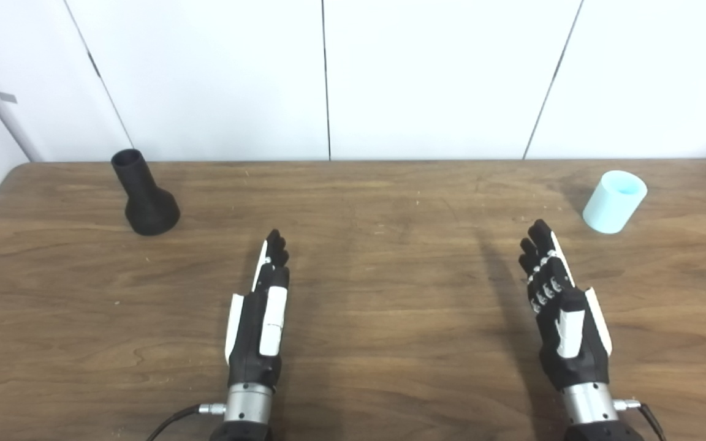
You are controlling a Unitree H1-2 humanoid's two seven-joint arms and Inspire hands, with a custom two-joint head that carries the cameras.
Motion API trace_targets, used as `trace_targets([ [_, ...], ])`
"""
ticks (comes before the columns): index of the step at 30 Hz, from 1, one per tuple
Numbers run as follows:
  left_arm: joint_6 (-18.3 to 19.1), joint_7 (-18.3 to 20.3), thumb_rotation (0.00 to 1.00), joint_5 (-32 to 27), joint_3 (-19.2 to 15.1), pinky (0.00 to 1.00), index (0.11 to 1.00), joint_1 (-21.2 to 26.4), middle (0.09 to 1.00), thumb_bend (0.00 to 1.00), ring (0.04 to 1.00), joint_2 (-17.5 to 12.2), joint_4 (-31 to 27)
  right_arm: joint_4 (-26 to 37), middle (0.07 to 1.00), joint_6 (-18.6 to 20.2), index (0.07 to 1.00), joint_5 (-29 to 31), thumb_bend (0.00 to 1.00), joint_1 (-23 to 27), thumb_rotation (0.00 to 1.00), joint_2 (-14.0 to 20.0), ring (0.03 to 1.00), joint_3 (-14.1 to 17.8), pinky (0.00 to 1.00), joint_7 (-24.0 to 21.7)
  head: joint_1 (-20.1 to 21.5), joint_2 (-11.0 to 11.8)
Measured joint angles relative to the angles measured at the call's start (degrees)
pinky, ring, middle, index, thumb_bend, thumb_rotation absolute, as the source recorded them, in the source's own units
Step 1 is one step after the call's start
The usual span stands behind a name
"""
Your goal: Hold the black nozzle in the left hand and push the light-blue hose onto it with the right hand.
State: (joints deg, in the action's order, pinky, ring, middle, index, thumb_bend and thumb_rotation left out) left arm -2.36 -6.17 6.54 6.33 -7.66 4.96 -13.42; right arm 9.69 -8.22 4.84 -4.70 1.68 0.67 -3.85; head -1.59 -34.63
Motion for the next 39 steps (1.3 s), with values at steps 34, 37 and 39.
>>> trace_targets([
  [34,-0.81,0.86,1.0,-0.25,-1.84,1.0,1.0,-0.15,1.0,0.66,1.0,-0.27,-1.56,1.43,1.0,0.61,0.972,0.86,0.66,-2.03,0.97,-0.75,1.0,-0.71,0.99,-0.38,-4.38,6.59],
  [37,-1.03,0.18,1.0,-0.17,-1.96,1.0,1.0,-0.15,1.0,0.64,1.0,-0.25,-1.43,1.22,1.0,-0.46,0.961,1.82,0.66,-2.03,0.95,-0.59,1.0,-0.38,0.99,-0.61,-5.36,7.38],
  [39,-1.24,-0.15,1.0,-0.17,-2.12,1.0,1.0,-0.14,1.0,0.6,1.0,-0.25,-1.37,1.06,1.0,-1.05,0.959,2.3,0.66,-2.03,0.95,-0.49,1.0,-0.2,0.99,-0.67,-7.79,9.39],
])
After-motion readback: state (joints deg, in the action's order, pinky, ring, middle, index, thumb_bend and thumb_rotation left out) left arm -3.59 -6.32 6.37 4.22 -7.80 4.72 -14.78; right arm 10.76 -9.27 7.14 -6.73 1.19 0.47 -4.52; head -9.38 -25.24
